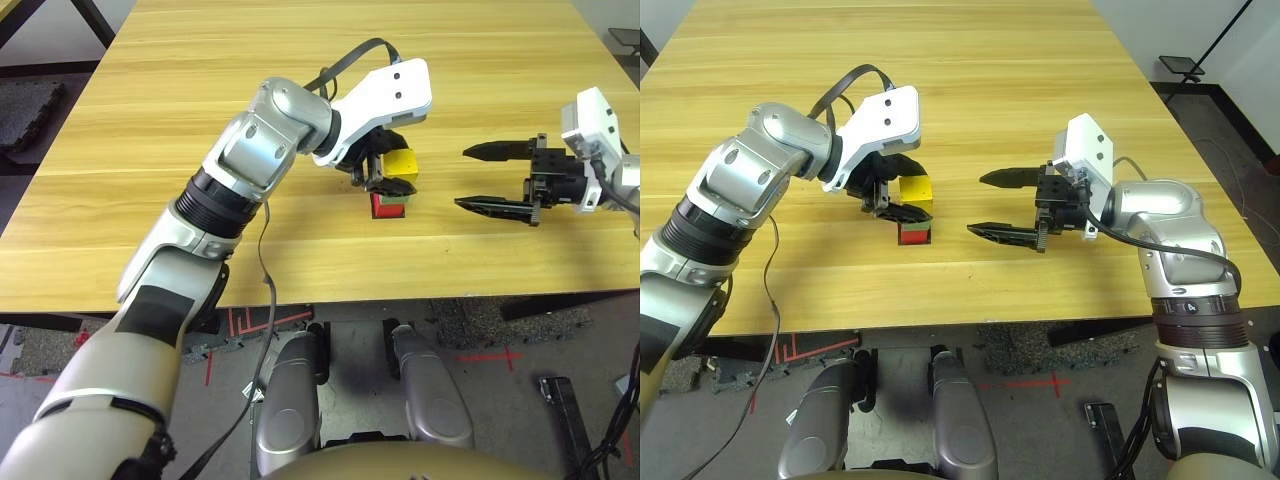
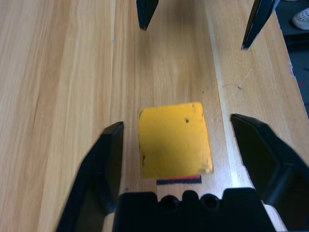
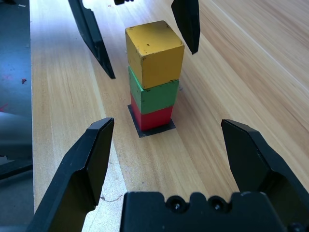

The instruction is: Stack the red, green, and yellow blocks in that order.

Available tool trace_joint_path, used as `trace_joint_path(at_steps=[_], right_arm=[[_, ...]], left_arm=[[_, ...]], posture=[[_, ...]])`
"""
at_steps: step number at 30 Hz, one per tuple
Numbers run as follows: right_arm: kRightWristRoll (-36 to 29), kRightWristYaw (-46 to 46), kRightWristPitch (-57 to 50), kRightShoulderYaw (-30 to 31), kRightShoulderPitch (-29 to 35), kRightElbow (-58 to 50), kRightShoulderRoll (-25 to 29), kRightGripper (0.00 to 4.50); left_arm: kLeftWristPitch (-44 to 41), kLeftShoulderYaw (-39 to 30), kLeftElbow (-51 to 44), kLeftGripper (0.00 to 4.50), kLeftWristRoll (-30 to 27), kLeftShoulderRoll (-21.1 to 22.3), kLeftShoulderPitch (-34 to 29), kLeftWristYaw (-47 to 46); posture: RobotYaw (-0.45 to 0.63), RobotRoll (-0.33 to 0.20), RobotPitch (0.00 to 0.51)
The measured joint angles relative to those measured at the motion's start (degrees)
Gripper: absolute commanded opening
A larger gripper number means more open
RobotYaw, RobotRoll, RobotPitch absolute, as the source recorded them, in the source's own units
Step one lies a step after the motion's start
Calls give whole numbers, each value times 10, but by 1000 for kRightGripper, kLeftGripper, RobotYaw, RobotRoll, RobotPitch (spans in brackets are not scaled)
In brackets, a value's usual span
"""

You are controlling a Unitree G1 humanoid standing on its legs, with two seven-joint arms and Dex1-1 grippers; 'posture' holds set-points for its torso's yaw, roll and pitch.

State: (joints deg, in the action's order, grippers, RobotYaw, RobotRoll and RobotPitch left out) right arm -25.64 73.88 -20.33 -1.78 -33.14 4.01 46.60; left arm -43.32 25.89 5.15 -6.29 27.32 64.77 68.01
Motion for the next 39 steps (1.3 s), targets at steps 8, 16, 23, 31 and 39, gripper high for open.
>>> trace_joint_path(at_steps=[8, 16, 23, 31, 39], right_arm=[[1, 4, 0, 2, -11, 8, -6, 4500], [9, 21, 12, 1, -29, 53, 14, 4500], [30, -10, 59, -25, -98, 145, 22, 4500], [92, -247, 177, -86, -184, 284, -55, 4500], [120, -491, 246, -167, -186, 358, -74, 4500]], left_arm=[[-6, 13, -14, 4441, 9, 68, 0, 44], [2, 5, -7, 4441, 15, 157, -4, 86], [118, -40, 182, 4441, 78, 117, 20, -55], [273, -212, 379, 4441, 102, 58, 85, -434], [266, -312, 206, 4441, 119, 27, -133, -661]], posture=[[179, 135, 233], [194, 129, 233], [194, 122, 230], [184, 111, 242], [174, 116, 260]])
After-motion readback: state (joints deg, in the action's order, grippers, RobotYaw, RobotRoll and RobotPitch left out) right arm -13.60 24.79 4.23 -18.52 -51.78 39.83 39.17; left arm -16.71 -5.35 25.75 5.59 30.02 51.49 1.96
